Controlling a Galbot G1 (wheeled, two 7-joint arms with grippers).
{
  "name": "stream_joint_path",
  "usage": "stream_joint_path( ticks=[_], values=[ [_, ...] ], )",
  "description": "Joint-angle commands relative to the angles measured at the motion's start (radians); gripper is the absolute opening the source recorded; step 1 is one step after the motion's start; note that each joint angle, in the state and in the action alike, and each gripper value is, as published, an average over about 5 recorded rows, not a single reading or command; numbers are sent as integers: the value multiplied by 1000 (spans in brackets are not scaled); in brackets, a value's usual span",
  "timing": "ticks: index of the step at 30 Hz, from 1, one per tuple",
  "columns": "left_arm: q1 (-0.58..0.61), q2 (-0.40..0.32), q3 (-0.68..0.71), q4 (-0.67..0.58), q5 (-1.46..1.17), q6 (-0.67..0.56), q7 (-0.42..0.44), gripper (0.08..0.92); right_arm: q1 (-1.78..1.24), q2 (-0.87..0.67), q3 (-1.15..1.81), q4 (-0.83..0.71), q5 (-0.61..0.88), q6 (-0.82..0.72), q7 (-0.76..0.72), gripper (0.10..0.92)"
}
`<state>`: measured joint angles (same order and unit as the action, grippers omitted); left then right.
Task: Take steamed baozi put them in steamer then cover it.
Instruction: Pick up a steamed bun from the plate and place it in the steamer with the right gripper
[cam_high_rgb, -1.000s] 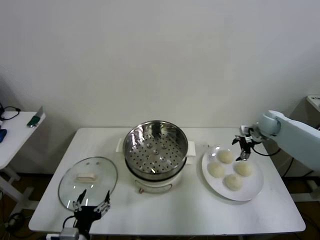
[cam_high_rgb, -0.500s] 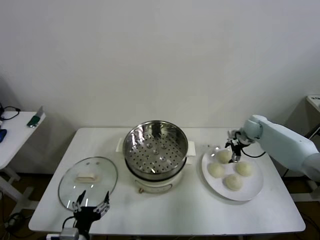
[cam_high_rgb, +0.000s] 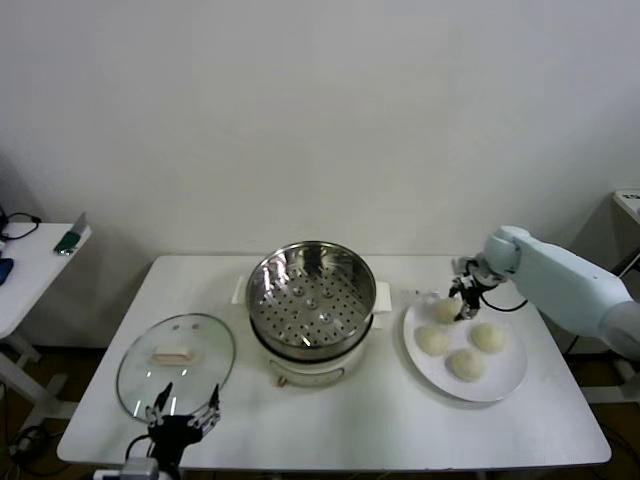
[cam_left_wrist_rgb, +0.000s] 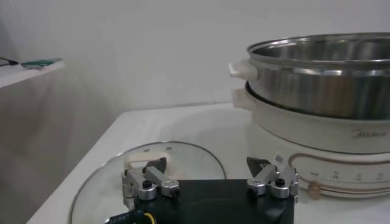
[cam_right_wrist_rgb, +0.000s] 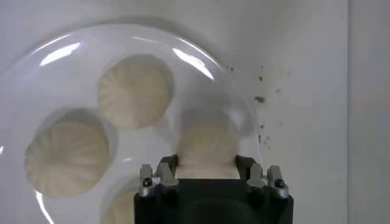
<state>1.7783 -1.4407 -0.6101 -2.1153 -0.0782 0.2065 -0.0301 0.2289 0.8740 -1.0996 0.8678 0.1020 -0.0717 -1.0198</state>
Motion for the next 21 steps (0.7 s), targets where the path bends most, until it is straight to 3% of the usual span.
stream_joint_path(
  ticks=[1, 6, 12, 17, 21],
  values=[
    [0, 0, 2, 0, 1, -1, 0, 823, 136, -24, -75, 103, 25, 29, -15, 647],
    [2, 1, 4, -7, 4, -1, -2, 823, 470, -1, -283, 253, 82, 192, -57, 647],
    [7, 3, 5, -17, 6, -1, -3, 823, 668, 100, -314, 453, 116, 373, -109, 645],
    [11, 4, 3, -21, 7, -5, -4, 823, 638, 182, -300, 617, 26, 429, -87, 645],
    [16, 4, 4, -25, 10, -7, -4, 823, 550, 250, -316, 613, -116, 498, -34, 645]
  ],
)
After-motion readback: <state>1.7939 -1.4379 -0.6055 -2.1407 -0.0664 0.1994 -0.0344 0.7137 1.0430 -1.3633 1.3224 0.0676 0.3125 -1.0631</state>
